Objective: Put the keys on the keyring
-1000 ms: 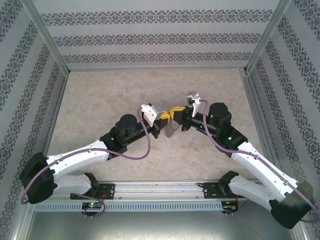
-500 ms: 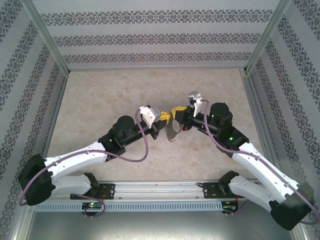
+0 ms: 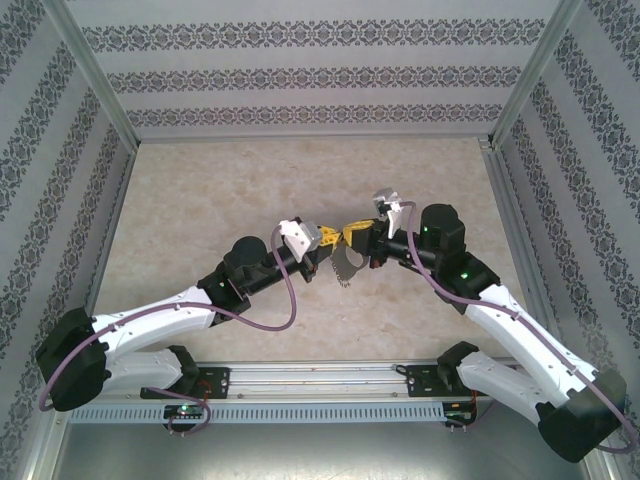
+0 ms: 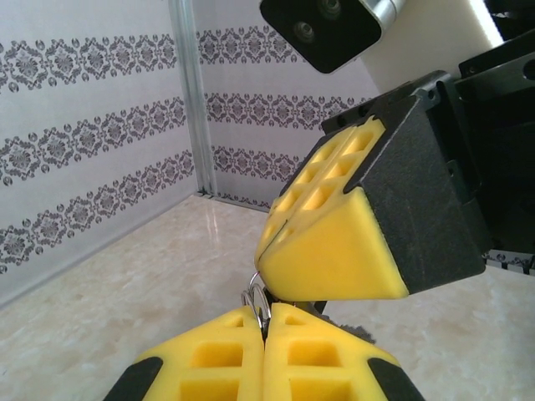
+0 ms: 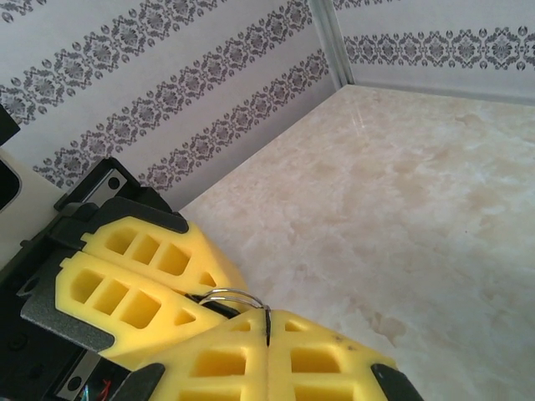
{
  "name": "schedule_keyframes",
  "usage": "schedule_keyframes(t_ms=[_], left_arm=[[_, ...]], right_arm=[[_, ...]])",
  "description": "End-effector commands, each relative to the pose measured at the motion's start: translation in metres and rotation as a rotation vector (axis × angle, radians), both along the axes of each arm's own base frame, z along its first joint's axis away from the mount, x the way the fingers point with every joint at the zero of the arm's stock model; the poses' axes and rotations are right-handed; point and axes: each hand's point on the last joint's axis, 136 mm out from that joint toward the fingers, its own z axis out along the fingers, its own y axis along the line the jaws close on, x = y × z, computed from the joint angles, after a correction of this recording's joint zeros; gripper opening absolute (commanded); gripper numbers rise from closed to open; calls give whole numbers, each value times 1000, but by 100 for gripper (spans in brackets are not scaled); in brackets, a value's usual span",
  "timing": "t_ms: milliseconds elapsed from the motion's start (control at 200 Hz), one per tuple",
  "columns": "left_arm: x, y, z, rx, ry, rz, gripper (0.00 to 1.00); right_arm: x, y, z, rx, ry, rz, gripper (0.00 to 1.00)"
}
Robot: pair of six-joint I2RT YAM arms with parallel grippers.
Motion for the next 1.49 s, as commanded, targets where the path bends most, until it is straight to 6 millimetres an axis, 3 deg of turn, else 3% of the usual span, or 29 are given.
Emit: schedule_keyframes(t_ms=[0, 115, 185, 275, 490, 769, 969, 1104, 1489], left_arm=[[-5, 1, 38, -84, -120, -4, 0], [-5, 1, 41, -83, -141, -6, 0], [-7, 2, 44, -81, -166, -18, 0], [-8, 3, 47, -79, -182, -35, 0], [-7, 8, 56, -113, -171, -110, 0], [0, 20, 74, -213, -92, -235, 0], [2, 19, 80, -215, -14, -335, 0], [0, 17, 81, -215, 28, -397, 0], [-1, 6, 78, -190, 93, -482, 0]], right_arm=[[-7, -6, 4, -1, -3, 20, 0], [-6, -12, 11, 16, -11, 9, 0], [1, -23, 18, 29, -25, -56, 31], [7, -37, 32, 69, -50, -117, 39], [24, -48, 55, 121, -85, -179, 40], [36, -38, 58, 149, -86, -129, 39], [22, -27, 75, 188, -133, -11, 41], [10, -21, 84, 216, -150, 69, 48], [1, -3, 82, 226, -127, 187, 50]])
